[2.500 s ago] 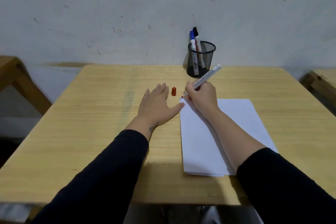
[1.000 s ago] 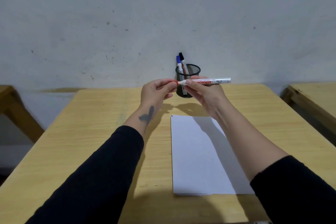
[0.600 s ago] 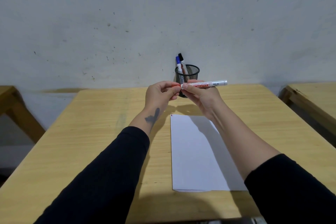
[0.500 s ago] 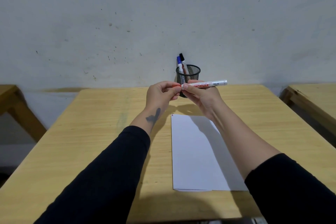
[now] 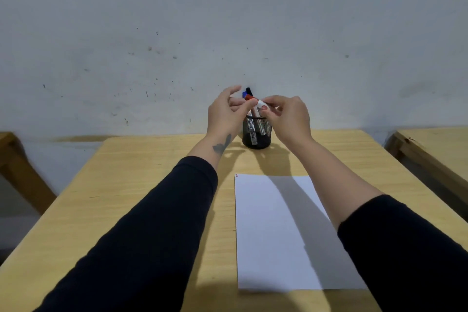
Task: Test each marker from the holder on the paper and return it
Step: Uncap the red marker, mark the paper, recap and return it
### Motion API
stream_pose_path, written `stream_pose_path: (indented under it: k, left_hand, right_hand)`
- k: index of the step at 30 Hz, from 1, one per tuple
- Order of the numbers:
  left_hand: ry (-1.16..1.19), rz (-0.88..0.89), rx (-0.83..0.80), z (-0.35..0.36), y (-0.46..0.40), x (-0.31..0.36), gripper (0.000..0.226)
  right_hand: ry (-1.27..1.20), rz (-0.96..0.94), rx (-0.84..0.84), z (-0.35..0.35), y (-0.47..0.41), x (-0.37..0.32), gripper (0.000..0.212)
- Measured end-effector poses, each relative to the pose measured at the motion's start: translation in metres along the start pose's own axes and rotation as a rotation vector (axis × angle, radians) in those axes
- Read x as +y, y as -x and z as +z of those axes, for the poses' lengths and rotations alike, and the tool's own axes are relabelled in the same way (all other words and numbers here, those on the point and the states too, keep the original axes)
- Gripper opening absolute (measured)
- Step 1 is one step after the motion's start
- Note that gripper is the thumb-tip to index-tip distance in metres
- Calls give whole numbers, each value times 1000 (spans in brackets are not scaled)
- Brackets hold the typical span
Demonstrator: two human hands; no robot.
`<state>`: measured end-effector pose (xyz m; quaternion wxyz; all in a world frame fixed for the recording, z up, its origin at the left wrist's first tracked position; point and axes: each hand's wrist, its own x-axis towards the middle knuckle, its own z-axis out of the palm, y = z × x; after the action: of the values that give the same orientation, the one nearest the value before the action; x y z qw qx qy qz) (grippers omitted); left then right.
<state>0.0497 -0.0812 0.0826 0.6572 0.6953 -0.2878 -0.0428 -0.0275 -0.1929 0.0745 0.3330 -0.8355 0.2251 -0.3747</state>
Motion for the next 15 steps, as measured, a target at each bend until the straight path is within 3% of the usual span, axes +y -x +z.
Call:
stream_pose_path:
  k: [3,7,10,15]
  left_hand:
    - [-212,-50,-20,9,-7,-19,74]
    - [-384,-87,-60,23,-16,-48,92]
    - [-350,-70,-53,36,-23,-60,96]
    - [-276,-53,-27,52,-33,-80,82]
  right_hand:
    - [-80,51,22,-6,-24,-10,19]
    - [-148,85,77,-5,-59,-15,24]
    - [-143,99,77,3,-79,-14,23]
    - [-127,120,93,15,-97,-11,29]
